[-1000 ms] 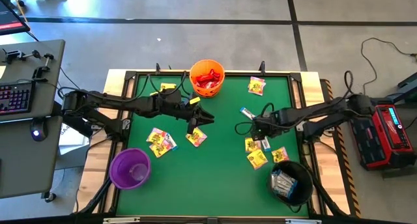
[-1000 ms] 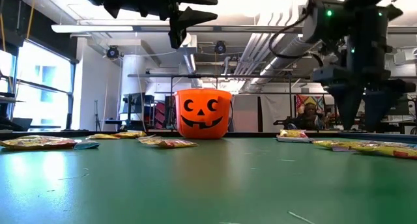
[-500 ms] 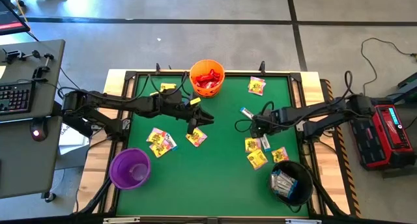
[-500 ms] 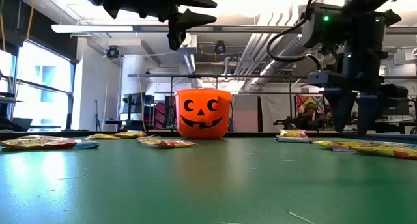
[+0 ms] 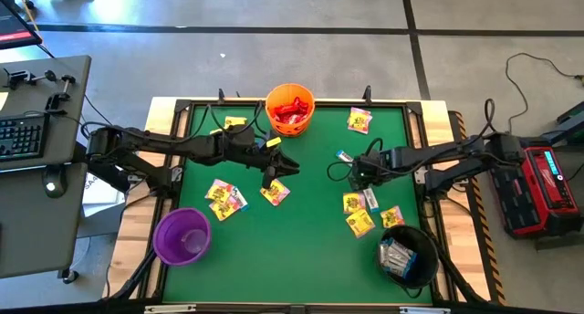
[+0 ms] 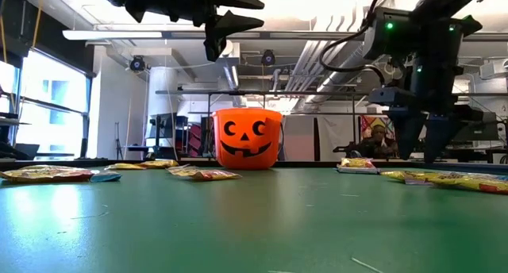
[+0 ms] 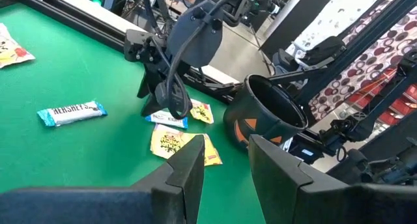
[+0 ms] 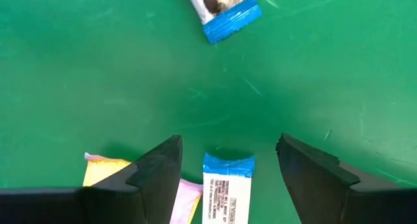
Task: Sort candy by brand, put in halloween buckets
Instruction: Put the white chocolate bar into the black bucket
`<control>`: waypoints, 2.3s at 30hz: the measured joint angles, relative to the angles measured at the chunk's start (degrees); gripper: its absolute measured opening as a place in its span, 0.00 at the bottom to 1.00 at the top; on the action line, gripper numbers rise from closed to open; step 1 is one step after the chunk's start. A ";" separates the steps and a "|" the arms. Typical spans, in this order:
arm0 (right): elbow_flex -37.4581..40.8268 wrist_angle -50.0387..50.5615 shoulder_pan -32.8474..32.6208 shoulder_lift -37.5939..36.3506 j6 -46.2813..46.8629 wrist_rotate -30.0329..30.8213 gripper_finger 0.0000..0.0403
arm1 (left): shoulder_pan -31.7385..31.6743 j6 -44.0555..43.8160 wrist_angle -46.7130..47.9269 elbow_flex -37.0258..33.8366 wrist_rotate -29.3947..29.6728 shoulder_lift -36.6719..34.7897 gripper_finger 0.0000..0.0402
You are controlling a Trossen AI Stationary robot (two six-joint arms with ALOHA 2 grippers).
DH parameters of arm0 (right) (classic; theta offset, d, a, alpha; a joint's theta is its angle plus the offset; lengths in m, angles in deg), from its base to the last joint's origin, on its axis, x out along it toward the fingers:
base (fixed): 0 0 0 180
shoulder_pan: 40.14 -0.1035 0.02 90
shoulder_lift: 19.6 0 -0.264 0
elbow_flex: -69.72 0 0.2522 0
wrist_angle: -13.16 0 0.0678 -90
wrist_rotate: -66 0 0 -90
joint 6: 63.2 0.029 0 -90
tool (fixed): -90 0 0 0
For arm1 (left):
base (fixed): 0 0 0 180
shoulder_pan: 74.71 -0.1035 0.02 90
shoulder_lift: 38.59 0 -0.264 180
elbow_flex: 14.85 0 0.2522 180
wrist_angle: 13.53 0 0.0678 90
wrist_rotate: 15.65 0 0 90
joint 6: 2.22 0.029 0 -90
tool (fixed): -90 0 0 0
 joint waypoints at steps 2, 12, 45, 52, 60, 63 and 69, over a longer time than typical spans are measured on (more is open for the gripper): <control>0.00 0.29 0.36 0.00 -0.05 0.08 0.59 | 0.11 0.00 0.00 0.00 0.00 0.00 0.28; 6.06 -6.42 -2.14 -0.06 7.80 -3.86 0.59 | 0.79 0.08 0.02 0.00 -0.04 0.00 0.28; -3.61 1.12 -4.80 0.09 0.15 -2.81 0.00 | 0.79 1.11 1.08 0.00 0.00 0.00 0.28; -3.72 6.53 -4.80 0.07 -12.47 -5.16 0.01 | 0.86 1.29 1.56 0.00 0.00 0.02 0.28; -3.07 9.47 -5.10 0.07 -36.88 -10.35 0.27 | 0.96 2.46 1.72 0.00 -0.02 0.02 0.28; -3.08 9.32 -5.93 0.42 -44.52 -10.54 0.39 | 0.96 3.05 1.77 0.00 -0.01 0.02 0.28; -3.08 9.50 -6.07 5.37 -51.54 -9.10 0.49 | 0.96 3.08 2.78 0.00 0.00 0.02 0.28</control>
